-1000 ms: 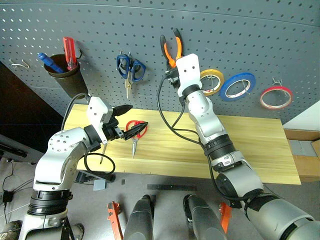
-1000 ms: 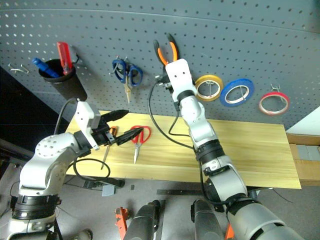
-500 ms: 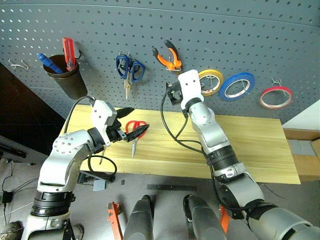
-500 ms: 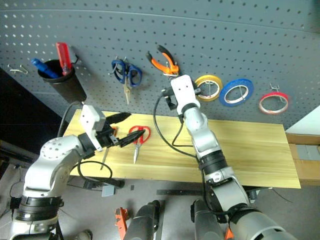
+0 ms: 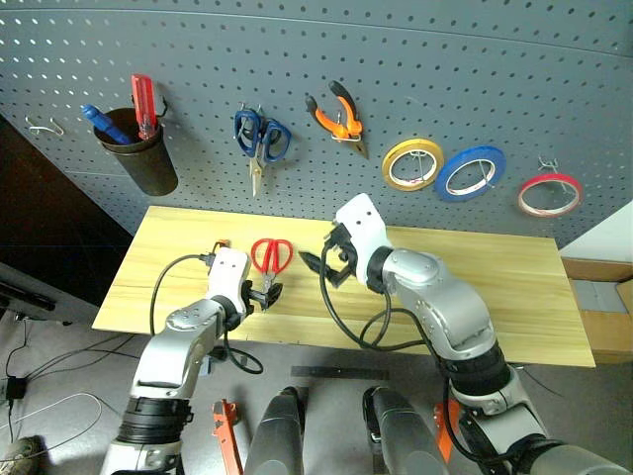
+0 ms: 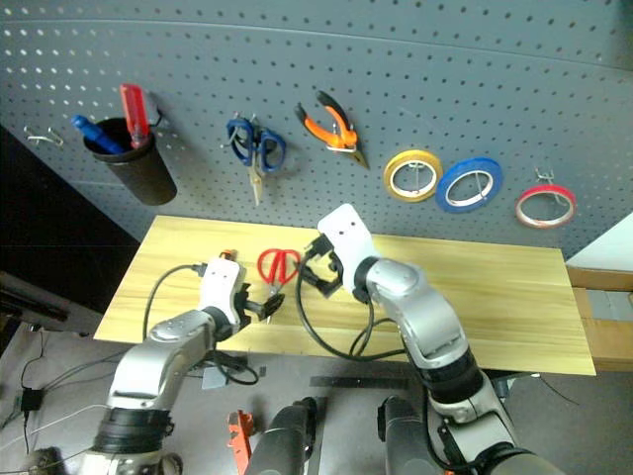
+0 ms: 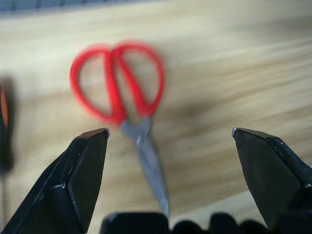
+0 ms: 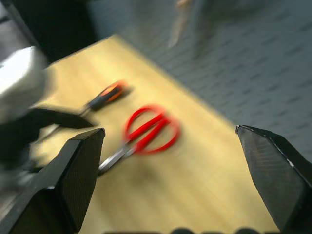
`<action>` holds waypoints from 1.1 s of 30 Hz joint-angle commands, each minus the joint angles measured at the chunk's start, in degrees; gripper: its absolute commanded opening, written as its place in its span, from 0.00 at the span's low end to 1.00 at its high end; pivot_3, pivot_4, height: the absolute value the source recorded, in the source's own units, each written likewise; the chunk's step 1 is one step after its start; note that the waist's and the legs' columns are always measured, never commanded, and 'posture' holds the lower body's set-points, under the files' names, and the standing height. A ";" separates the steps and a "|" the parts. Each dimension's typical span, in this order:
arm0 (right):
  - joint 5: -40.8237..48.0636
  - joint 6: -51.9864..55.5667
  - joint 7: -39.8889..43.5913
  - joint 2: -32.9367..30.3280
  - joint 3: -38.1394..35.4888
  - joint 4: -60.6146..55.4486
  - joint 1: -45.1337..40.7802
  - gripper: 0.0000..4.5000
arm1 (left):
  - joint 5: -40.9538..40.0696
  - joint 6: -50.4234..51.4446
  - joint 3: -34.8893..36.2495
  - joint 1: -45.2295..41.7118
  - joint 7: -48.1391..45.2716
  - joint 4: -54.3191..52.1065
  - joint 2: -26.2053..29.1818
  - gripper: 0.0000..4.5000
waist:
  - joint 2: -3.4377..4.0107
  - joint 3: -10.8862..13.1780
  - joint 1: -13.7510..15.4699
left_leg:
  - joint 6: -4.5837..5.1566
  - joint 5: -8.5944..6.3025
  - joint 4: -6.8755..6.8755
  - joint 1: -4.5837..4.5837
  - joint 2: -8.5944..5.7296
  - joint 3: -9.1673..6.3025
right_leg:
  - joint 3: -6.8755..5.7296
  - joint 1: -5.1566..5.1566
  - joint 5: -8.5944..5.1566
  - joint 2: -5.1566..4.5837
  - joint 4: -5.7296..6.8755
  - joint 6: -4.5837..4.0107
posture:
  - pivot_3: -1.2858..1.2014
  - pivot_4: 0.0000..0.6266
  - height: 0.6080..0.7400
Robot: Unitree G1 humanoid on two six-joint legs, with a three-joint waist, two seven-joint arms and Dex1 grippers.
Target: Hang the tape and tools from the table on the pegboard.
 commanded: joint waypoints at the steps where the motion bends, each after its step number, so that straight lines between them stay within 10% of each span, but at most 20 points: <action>1: 1.86 2.50 0.41 -0.21 0.83 -4.63 -0.03 0.99 | 2.73 2.68 -0.63 -3.39 3.70 4.75 -1.40 0.97 | 0.00 0.00 -0.06 | 0.00 0.00 0.00 -0.01 0.00 -0.01 | -0.02 0.00 0.00 0.00 0.00 0.00 | 0.51 0.42 1.00; 14: 4.98 6.20 1.03 -3.70 2.26 -7.57 0.49 0.99 | 7.16 0.94 -2.47 -18.50 4.98 27.92 -4.60 0.97 | -0.02 -0.01 -0.36 | -0.01 0.01 -0.01 0.00 -0.04 -0.07 | -0.14 0.06 0.00 -0.05 -0.03 0.00 | 0.49 0.43 1.00; 25: 6.55 6.65 1.68 -7.45 0.13 -8.36 0.61 1.00 | 8.07 -4.24 -2.11 -15.37 4.66 26.03 -4.67 0.24 | -0.01 -0.03 -1.08 | -0.02 0.01 -0.01 0.00 -0.03 -0.07 | -0.13 0.07 0.00 -0.08 -0.03 0.01 | 0.49 0.41 1.00; 33: 8.56 2.00 4.90 -13.28 -2.47 -12.97 1.22 1.00 | 8.61 -10.97 -4.52 -5.02 -0.01 12.14 -2.17 0.24 | -0.01 -0.02 -1.41 | -0.02 0.00 -0.06 -0.01 -0.02 -0.06 | -0.11 0.06 0.00 -0.09 -0.06 0.00 | 0.49 0.42 1.00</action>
